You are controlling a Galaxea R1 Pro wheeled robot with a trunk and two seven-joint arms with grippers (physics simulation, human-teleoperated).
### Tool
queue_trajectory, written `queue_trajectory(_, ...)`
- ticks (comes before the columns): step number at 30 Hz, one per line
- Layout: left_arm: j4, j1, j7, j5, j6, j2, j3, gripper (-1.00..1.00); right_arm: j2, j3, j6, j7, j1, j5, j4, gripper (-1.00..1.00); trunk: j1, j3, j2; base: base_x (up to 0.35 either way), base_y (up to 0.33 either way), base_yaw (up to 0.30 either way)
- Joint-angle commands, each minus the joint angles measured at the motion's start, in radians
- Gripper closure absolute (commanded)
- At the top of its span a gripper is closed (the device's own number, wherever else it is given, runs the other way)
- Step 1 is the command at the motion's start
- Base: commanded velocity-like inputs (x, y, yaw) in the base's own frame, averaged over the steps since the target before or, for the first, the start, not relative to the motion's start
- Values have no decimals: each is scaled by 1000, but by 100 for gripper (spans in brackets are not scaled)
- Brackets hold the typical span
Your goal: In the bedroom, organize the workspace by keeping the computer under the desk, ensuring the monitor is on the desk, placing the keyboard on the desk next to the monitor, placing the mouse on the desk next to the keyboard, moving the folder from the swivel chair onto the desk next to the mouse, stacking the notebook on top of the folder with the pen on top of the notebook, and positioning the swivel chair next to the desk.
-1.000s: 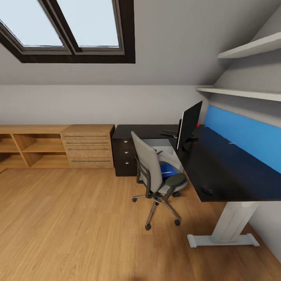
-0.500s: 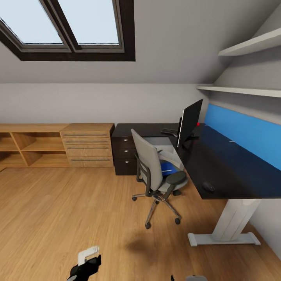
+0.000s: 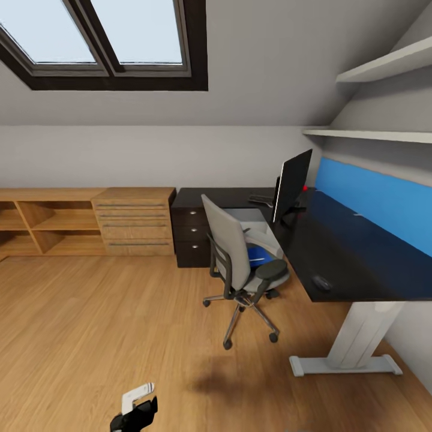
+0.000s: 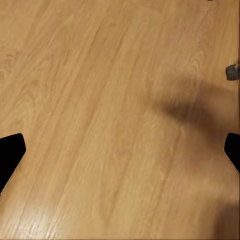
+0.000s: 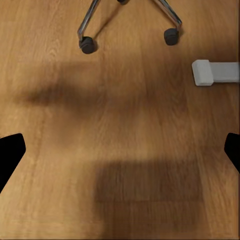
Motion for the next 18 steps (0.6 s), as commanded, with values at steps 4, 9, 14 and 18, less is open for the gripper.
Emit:
queue_trajectory(4,33,0,5,0,-86,-1,-57,-100,-11,-2,-17,-7,-1,5,9,-100,15,-14,-29,0,0,0)
queue_trajectory(9,52,-1,7,-5,-110,-1,-79,-100,-14,1,-126,-7,-1,7,16,-100,35,-29,-64,0,0,0)
queue_trajectory(14,54,-1,7,-5,-114,-1,-81,-100,-14,-1,-152,-7,-1,6,18,-100,54,-45,-99,0,0,0)
queue_trajectory(18,54,-1,7,-5,-115,-1,-81,-100,-15,0,-156,-7,-1,6,19,-100,69,-57,-127,0,0,0)
